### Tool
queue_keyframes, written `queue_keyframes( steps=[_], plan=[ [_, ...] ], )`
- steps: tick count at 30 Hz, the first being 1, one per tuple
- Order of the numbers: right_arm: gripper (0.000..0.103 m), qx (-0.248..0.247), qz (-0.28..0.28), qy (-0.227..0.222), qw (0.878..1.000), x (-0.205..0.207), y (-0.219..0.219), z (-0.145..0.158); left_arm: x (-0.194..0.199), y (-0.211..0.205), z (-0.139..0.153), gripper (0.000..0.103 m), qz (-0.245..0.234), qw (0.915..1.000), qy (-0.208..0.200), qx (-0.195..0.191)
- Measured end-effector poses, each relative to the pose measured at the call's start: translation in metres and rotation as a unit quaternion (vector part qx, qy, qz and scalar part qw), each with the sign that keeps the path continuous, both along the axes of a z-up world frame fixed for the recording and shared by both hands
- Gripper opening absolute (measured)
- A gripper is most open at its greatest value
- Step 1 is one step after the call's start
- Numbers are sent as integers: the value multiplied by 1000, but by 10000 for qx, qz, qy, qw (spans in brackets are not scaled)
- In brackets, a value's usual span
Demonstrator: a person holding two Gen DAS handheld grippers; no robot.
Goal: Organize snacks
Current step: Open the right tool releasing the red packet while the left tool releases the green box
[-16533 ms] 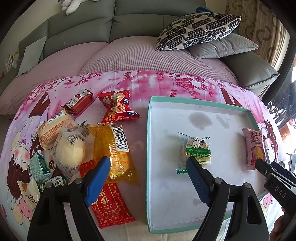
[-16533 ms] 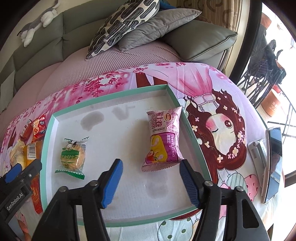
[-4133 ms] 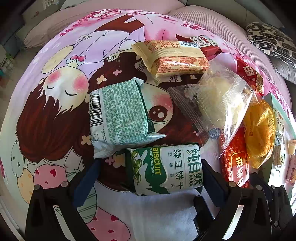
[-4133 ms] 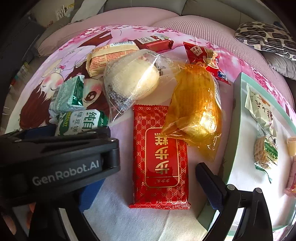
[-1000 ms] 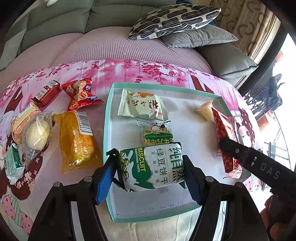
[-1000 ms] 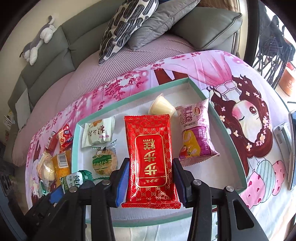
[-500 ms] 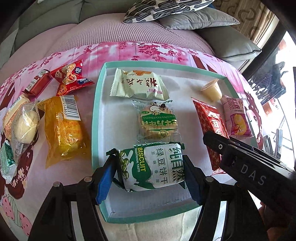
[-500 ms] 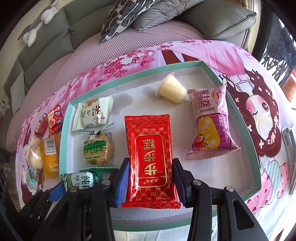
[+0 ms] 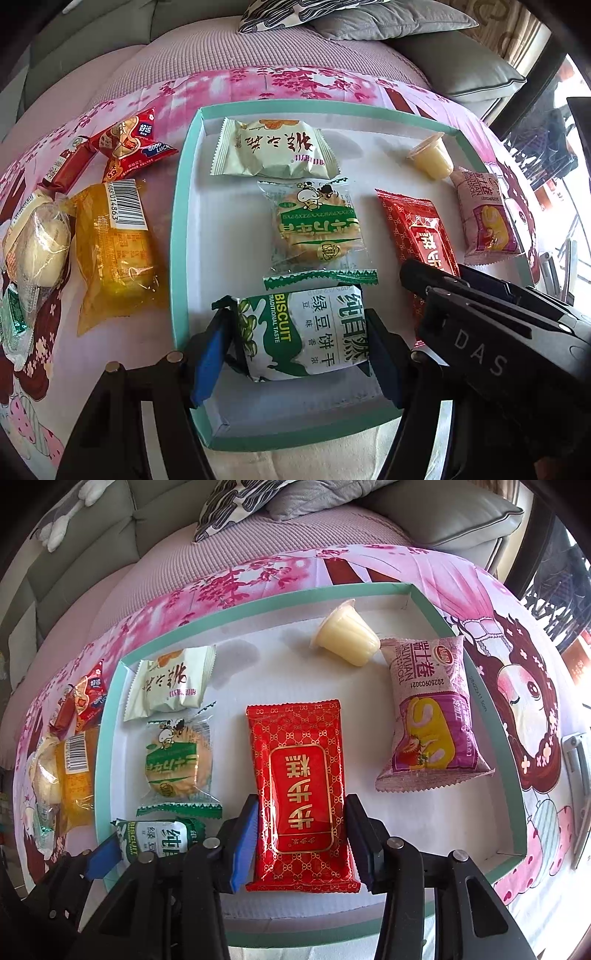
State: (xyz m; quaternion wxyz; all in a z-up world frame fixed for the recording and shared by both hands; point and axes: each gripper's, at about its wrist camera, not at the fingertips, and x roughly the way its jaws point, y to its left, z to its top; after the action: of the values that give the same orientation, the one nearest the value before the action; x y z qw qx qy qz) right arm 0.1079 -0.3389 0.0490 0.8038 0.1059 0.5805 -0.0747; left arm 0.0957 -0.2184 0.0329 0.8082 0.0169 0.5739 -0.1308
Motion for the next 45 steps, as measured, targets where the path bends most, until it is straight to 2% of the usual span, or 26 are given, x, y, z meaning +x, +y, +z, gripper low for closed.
queue_keyframes(
  steps=[17,21,33,34,35,37,40,45],
  plan=[
    [58,-91,84,53,9999,7,6,-6,2,0,-1,73,-120,9999,11,85],
    [60,-14,-45,51,10000,6,0,-5,3,0,-1,74,-140,9999,13,69],
    [60,23,-296,-238,9993,3,-10,10,4,-4,11,76,-270,9994,-202,-27],
    [60,25,-307,-247,9992,2,-11,10,5,-4,12,78,-278,9994,-213,-39],
    [60,30,-313,-249,9992,2,-11,10,5,-4,11,87,-288,9993,-222,-50],
    [60,26,-322,-246,9992,1,-12,10,3,-3,13,95,-291,9992,-283,-48],
    [62,15,-331,-242,9992,-1,-13,11,3,-4,14,95,-312,9989,-357,-37],
    [71,19,-360,-298,9989,-3,-14,11,3,-1,17,98,-255,9986,-459,-20]
  ],
)
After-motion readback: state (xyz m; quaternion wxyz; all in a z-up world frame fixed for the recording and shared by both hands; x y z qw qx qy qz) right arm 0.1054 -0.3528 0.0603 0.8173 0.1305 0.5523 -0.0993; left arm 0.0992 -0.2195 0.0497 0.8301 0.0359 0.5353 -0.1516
